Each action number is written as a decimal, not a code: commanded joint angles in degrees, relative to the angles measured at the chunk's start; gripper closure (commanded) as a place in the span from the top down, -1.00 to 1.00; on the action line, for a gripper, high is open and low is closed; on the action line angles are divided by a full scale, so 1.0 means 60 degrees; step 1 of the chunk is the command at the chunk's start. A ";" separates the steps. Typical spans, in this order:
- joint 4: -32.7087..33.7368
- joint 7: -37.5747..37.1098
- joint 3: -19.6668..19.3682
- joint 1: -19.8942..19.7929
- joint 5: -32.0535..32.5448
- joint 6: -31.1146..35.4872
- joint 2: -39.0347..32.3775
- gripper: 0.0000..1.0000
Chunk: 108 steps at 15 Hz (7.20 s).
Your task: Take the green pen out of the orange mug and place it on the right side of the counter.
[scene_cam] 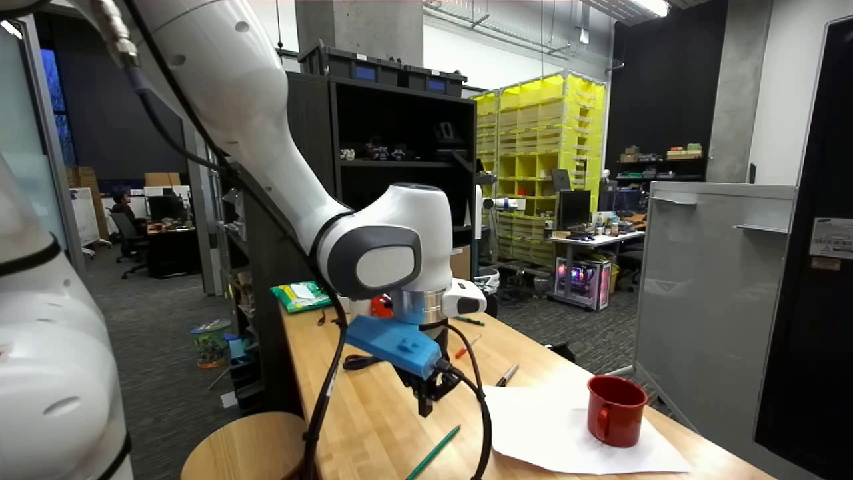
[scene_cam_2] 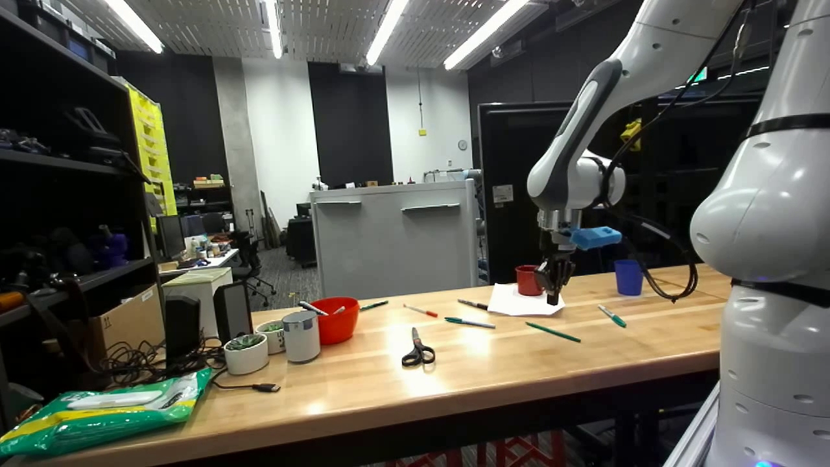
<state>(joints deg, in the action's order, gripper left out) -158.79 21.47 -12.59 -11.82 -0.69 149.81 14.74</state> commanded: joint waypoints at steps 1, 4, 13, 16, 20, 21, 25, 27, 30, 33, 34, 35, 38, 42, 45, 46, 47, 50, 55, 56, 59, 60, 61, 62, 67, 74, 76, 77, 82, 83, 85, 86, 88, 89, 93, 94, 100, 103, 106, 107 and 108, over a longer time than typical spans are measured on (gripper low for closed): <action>-0.0236 -0.0176 -0.0100 0.0366 -0.0331 -0.0173 0.0319 -1.00; -0.0016 -0.0141 -0.0171 0.0550 -0.0753 -0.0277 0.0020 -1.00; -0.0030 0.0007 -0.0424 0.0639 -0.1829 -0.0354 -0.0663 -1.00; -0.0037 0.0132 -0.0458 0.0628 -0.2225 -0.0357 -0.0975 -1.00; -0.0040 0.0420 -0.0489 0.0554 -0.2772 -0.0282 -0.1525 -1.00; -0.0042 0.0457 -0.0480 0.0519 -0.2893 -0.0309 -0.1637 -1.00; -0.0037 0.0641 -0.0429 0.0343 -0.3115 -0.0217 -0.2051 -1.00; -0.0088 0.0575 -0.0415 0.0276 -0.2989 -0.0182 -0.2017 -1.00; -0.0085 0.0507 -0.0419 0.0246 -0.2875 -0.0222 -0.2009 -1.00; -0.0084 0.0528 -0.0460 0.0184 -0.2827 -0.0221 -0.2009 -1.00; -0.0083 0.0519 -0.0469 0.0158 -0.2805 -0.0236 -0.1998 -1.00; -0.0084 0.0538 -0.0485 0.0124 -0.2806 -0.0227 -0.2002 -1.00; -0.0086 0.0571 -0.0536 0.0008 -0.2779 -0.0239 -0.1984 -1.00; -0.0088 0.0681 -0.0592 -0.0120 -0.2773 -0.0242 -0.1990 -1.00; -0.0095 0.0691 -0.0636 -0.0215 -0.2719 -0.0252 -0.1973 -1.00; -0.0098 0.0676 -0.0654 -0.0246 -0.2683 -0.0260 -0.1966 -1.00; -0.0100 0.0659 -0.0673 -0.0273 -0.2644 -0.0261 -0.1960 -1.00; -0.0118 0.0596 -0.0715 -0.0353 -0.2481 -0.0259 -0.1924 -1.00; -0.0134 0.0427 -0.0773 -0.0488 -0.2014 -0.0273 -0.1865 -1.00; -0.0134 0.0385 -0.0786 -0.0516 -0.1889 -0.0276 -0.1856 -1.00; -0.0133 0.0287 -0.0825 -0.0615 -0.1561 -0.0287 -0.1830 -1.00; -0.0133 0.0255 -0.0836 -0.0648 -0.1467 -0.0284 -0.1823 -1.00; -0.0132 0.0232 -0.0845 -0.0678 -0.1369 -0.0285 -0.1813 -1.00; -0.0133 0.0182 -0.0853 -0.0705 -0.1264 -0.0280 -0.1802 -1.00; -0.0133 0.0023 -0.0880 -0.0787 -0.0934 -0.0299 -0.1742 -1.00; -0.0121 -0.0345 -0.1133 -0.1161 -0.0044 -0.0218 -0.1249 -1.00; -0.0029 -0.0588 -0.1226 -0.1343 0.0419 -0.0252 -0.1082 -1.00; 0.0033 -0.0730 -0.1259 -0.1428 0.0648 -0.0257 -0.1018 -1.00; 0.0193 -0.1352 -0.1272 -0.1715 0.1507 -0.0274 -0.0608 -1.00; 0.0210 -0.1452 -0.1258 -0.1750 0.1644 -0.0272 -0.0517 -1.00; 0.0255 -0.1753 -0.1200 -0.1818 0.1983 -0.0301 -0.0357 -1.00; 0.0286 -0.1863 -0.1185 -0.1842 0.2122 -0.0321 -0.0291 -1.00; 0.0380 -0.2062 -0.1165 -0.1885 0.2359 -0.0324 -0.0219 -1.00; 0.0440 -0.2110 -0.1166 -0.1890 0.2431 -0.0293 -0.0224 -1.00; 0.0667 -0.2425 -0.1083 -0.1971 0.2896 -0.0243 -0.0158 -1.00; 0.0699 -0.2542 -0.1029 -0.2006 0.3113 -0.0295 -0.0046 -1.00; 0.0521 -0.3929 -0.0204 -0.2233 0.4931 -0.0922 0.1205 -0.01; 0.0350 -0.4395 0.0345 -0.2027 0.4901 -0.1571 0.2019 0.41; 0.0167 -0.4681 0.0754 -0.1584 0.4163 -0.2023 0.2757 0.81; 0.0127 -0.4796 0.0857 -0.1385 0.3811 -0.2086 0.2941 0.95; 0.0107 -0.4839 0.0919 -0.1138 0.3354 -0.2119 0.3079 1.00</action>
<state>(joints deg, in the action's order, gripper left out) -156.06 -5.73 -8.43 -21.69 24.30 139.11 27.93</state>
